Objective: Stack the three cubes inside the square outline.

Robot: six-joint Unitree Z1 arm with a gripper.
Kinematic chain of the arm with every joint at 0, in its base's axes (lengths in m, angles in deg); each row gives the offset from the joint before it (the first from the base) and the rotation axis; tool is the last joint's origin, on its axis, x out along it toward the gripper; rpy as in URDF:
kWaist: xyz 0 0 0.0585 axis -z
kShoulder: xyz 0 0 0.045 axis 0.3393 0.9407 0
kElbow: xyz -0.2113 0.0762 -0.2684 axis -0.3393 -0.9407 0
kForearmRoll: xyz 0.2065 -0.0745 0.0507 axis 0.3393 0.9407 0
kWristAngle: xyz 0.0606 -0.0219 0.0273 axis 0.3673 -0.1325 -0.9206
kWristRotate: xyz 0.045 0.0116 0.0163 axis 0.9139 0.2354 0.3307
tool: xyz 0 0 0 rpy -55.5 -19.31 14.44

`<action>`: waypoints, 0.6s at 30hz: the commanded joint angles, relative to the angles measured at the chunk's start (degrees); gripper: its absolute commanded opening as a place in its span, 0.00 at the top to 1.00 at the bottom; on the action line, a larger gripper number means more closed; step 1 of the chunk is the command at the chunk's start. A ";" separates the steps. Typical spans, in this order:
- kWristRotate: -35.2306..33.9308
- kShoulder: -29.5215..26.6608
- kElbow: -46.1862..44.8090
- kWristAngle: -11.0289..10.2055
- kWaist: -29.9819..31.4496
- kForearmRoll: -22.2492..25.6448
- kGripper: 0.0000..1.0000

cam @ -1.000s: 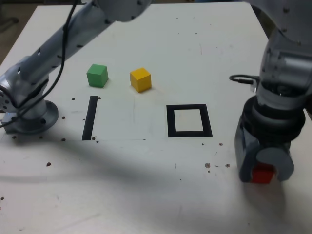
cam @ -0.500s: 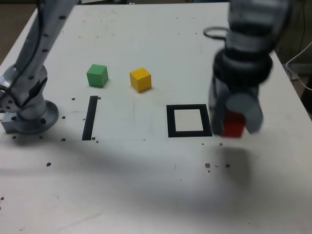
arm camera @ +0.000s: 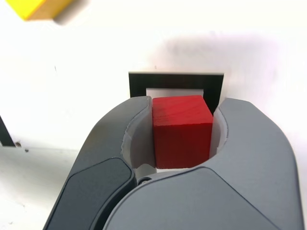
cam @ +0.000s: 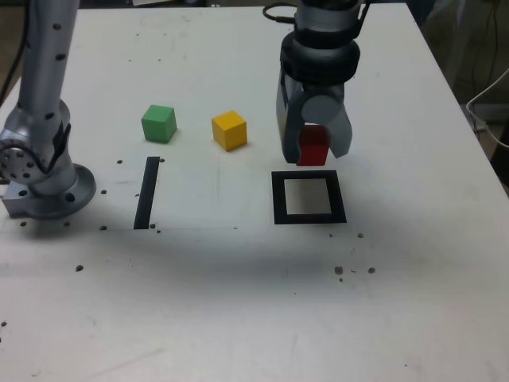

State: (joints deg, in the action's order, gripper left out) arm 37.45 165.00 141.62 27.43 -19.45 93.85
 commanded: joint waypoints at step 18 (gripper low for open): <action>0.51 -0.80 -3.88 1.94 -0.27 -3.63 0.75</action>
State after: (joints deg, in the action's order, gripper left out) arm 37.88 163.87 137.74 29.40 -19.64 90.48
